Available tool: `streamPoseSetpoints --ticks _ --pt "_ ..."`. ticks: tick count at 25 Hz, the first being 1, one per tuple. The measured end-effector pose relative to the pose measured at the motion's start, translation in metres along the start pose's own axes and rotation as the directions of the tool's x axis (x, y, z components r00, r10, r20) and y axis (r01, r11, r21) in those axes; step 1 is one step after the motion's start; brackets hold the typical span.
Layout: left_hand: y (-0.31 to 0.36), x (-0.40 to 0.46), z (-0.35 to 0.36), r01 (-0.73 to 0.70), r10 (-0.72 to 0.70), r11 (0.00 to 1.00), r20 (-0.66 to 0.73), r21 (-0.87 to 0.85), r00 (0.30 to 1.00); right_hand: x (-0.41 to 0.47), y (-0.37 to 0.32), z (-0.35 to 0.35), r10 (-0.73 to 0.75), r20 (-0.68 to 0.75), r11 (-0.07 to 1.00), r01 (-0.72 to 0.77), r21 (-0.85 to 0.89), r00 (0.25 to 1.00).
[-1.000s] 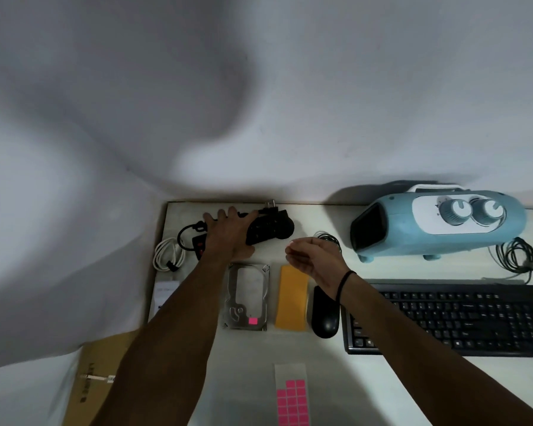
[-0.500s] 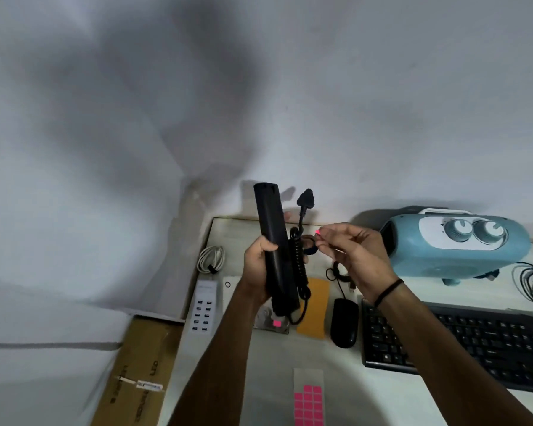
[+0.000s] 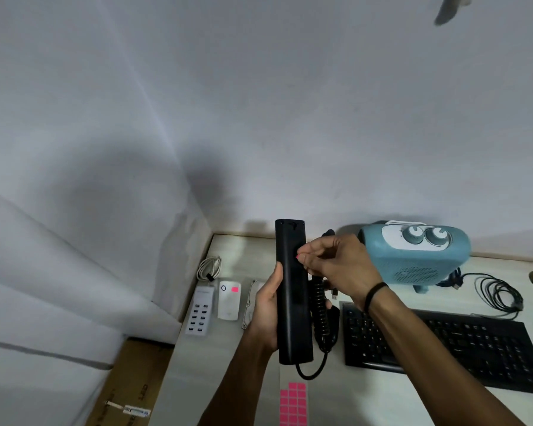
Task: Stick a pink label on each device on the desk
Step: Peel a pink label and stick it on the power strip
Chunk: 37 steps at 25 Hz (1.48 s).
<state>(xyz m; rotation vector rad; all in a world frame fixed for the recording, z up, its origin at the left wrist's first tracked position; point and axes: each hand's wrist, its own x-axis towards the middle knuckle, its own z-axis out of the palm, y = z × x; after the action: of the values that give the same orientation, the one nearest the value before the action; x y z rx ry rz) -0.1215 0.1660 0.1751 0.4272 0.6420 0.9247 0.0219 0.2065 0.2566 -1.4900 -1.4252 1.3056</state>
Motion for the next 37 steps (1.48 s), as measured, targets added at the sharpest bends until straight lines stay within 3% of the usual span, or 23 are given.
streamPoseSetpoints --ticks 10,14,16,19,24,29,32,37 --pt "-0.003 -0.017 0.013 -0.003 0.004 1.0 -0.055 0.029 0.998 -0.011 -0.013 0.001 -0.147 -0.047 0.97 0.135 -0.201 0.988" --pt "0.003 -0.019 0.011 0.016 -0.014 0.998 -0.032 0.054 0.999 -0.008 -0.018 0.0 -0.128 -0.135 0.966 0.092 -0.241 0.983" --pt "0.008 -0.02 0.009 0.027 -0.026 0.996 -0.006 0.089 1.0 -0.005 -0.019 -0.003 -0.085 -0.078 0.942 0.055 -0.331 0.993" --pt "0.015 -0.022 0.008 0.04 -0.034 0.992 -0.048 0.123 0.998 -0.007 -0.016 -0.003 0.019 0.069 0.982 -0.006 -0.19 0.997" --pt "0.015 -0.021 0.02 0.066 -0.047 0.989 -0.138 0.135 0.989 -0.01 -0.01 -0.001 -0.033 0.031 0.994 0.036 -0.101 0.999" --pt "0.014 -0.011 0.015 0.022 0.021 0.978 -0.201 0.209 0.979 -0.013 0.013 0.001 0.107 0.203 0.964 -0.152 0.219 0.973" --pt "0.014 -0.006 0.023 0.018 0.058 0.961 -0.266 0.277 0.962 -0.012 0.031 0.01 0.042 0.134 0.958 -0.079 0.277 0.99" --pt "0.009 -0.001 0.036 -0.021 0.157 0.927 -0.336 0.374 0.929 -0.015 0.034 0.022 -0.076 0.062 0.984 0.065 0.164 0.995"
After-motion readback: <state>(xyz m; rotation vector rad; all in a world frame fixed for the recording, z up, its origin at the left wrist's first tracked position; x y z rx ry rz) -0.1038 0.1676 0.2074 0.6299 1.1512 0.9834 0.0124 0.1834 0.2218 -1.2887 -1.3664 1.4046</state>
